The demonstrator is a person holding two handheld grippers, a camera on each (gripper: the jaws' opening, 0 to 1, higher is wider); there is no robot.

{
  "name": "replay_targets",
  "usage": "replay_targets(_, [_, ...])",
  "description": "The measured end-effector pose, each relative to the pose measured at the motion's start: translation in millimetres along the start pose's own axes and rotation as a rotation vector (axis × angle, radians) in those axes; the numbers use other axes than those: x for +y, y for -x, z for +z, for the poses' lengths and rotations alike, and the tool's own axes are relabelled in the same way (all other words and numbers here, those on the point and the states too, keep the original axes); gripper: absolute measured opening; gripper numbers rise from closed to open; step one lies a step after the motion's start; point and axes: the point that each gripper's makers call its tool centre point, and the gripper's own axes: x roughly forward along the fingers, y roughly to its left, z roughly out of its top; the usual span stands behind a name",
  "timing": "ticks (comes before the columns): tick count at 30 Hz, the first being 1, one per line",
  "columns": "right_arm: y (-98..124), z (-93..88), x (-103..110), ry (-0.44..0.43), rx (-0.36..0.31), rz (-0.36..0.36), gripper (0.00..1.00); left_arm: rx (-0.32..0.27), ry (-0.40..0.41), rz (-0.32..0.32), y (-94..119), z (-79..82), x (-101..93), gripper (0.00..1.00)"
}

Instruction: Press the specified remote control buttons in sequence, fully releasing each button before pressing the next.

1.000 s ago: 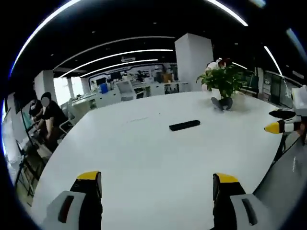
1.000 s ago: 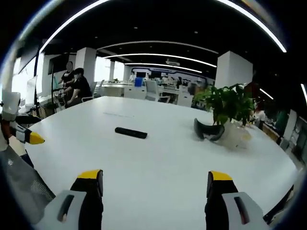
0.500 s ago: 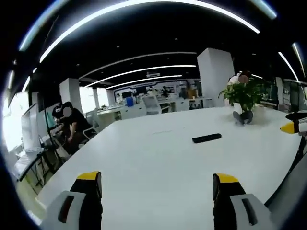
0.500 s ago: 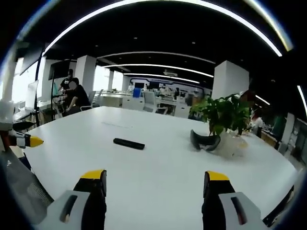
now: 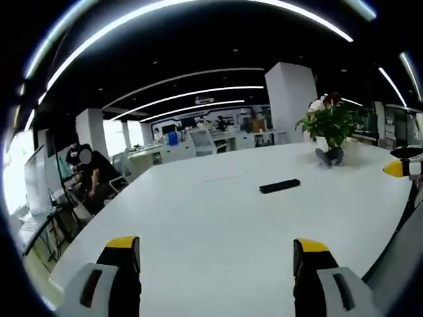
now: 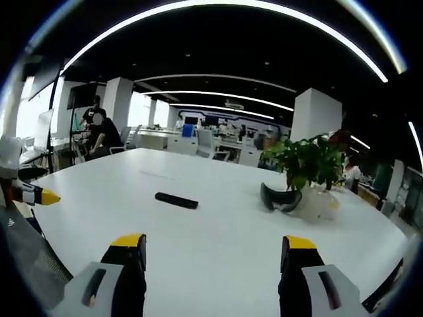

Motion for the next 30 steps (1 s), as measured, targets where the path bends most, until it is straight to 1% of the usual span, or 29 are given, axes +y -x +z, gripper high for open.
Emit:
replay_targets(3, [1, -0.1, -2, -0.009, 0.000, -0.015, 0.83, 0.004, -0.032, -0.039, 0, -0.7, -8.2, 1.00])
replay_targets(5, [2, -3.2, -2, -0.016, 0.011, -0.016, 0.82, 0.004, -0.047, -0.039, 1, -0.6, -8.8, 1.00])
replay_targets(7, [5, -10.2, 0, -0.021, 0.026, -0.018, 0.82, -0.013, -0.040, -0.033, 4, 1.9, -6.9, 1.00])
replay_targets(8, [7, -14.5, 1, -0.036, 0.039, -0.019, 0.82, -0.017, -0.034, -0.044, 4, 2.5, -7.9, 1.00])
replay_targets(9, [10, -23.9, 3, -0.081, 0.071, -0.017, 0.82, -0.016, -0.019, -0.064, 4, 2.2, -10.7, 1.00])
replay_targets(10, [11, -26.3, 5, -0.112, 0.073, -0.013, 0.83, -0.016, 0.004, -0.071, 5, 1.8, -11.6, 1.00])
replay_targets(11, [13, -27.3, 5, -0.132, 0.068, -0.014, 0.82, -0.012, 0.009, -0.066, 5, 0.9, -10.7, 0.99])
replay_targets(13, [13, -23.8, 2, -0.112, 0.049, -0.028, 0.81, -0.008, 0.009, -0.059, 3, -1.2, -8.6, 0.98])
replay_targets(14, [12, -19.3, -1, -0.103, 0.030, -0.041, 0.81, -0.005, 0.009, -0.052, 1, -1.0, -6.7, 0.99])
replay_targets(16, [12, -21.8, 1, -0.111, 0.038, -0.031, 0.82, -0.001, 0.015, -0.045, 2, -2.5, -5.7, 0.98])
replay_targets(17, [11, -25.5, 2, -0.108, 0.056, -0.032, 0.82, 0.002, 0.014, -0.044, 2, -2.9, -5.6, 0.98])
replay_targets(19, [12, -25.4, -2, -0.098, 0.054, -0.047, 0.81, 0.000, 0.009, -0.042, 2, -3.1, -5.7, 0.98])
replay_targets(20, [12, -24.2, -3, -0.098, 0.046, -0.052, 0.81, -0.007, 0.010, -0.047, 2, -2.3, -6.5, 0.98])
replay_targets(21, [13, -23.6, -3, -0.099, 0.043, -0.054, 0.81, -0.034, 0.037, -0.063, 3, 2.8, -9.1, 0.98])
replay_targets(23, [12, -22.8, -2, -0.099, 0.037, -0.048, 0.82, -0.062, 0.029, -0.049, 5, 7.4, -6.8, 0.98])
replay_targets(25, [12, -24.8, 0, -0.077, 0.049, -0.043, 0.82, -0.047, 0.031, -0.051, 2, 4.1, -7.1, 0.98])
replay_targets(28, [11, -25.1, -1, -0.064, 0.050, -0.053, 0.90, -0.011, 0.030, -0.087, 0, -2.4, -14.6, 1.00])
replay_targets(30, [12, -22.7, -3, -0.061, 0.037, -0.065, 0.95, -0.031, 0.025, -0.095, 1, 1.2, -16.7, 1.00])
